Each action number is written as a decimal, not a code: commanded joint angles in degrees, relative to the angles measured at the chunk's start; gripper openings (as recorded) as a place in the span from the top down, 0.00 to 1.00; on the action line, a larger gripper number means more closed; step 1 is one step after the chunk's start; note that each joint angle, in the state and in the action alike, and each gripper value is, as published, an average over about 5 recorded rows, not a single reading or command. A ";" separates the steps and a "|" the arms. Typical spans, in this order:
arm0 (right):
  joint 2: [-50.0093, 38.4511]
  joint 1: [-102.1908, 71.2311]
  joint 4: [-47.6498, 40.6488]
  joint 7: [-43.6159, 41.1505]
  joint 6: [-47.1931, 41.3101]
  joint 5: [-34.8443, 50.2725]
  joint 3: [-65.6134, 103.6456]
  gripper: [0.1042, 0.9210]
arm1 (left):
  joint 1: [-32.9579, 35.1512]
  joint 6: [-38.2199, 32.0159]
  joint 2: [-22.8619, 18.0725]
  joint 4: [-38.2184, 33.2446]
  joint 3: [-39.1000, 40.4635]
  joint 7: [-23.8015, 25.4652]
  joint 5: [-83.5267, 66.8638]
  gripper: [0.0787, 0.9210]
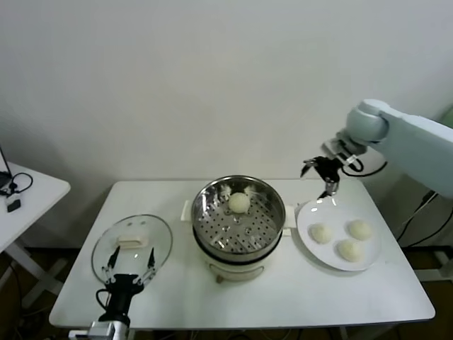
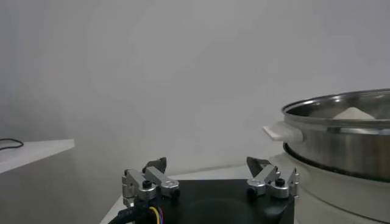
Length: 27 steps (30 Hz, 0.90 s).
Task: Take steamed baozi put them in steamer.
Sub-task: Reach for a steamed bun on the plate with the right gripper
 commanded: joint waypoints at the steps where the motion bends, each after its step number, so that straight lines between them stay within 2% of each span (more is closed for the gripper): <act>1: -5.00 -9.87 -6.30 0.18 -4.43 0.13 6.40 0.12 | 0.11 0.08 -0.14 -0.14 -0.03 -0.02 0.04 0.12; 11: 1.17 -24.74 -11.78 1.86 -4.33 -7.98 16.67 0.12 | 0.31 0.35 -0.38 -0.39 -0.37 -0.10 0.20 0.12; 27: 6.20 -28.96 -16.73 4.26 -2.78 -14.51 20.48 0.12 | 0.53 0.14 -0.54 0.33 -0.59 -0.13 0.13 0.12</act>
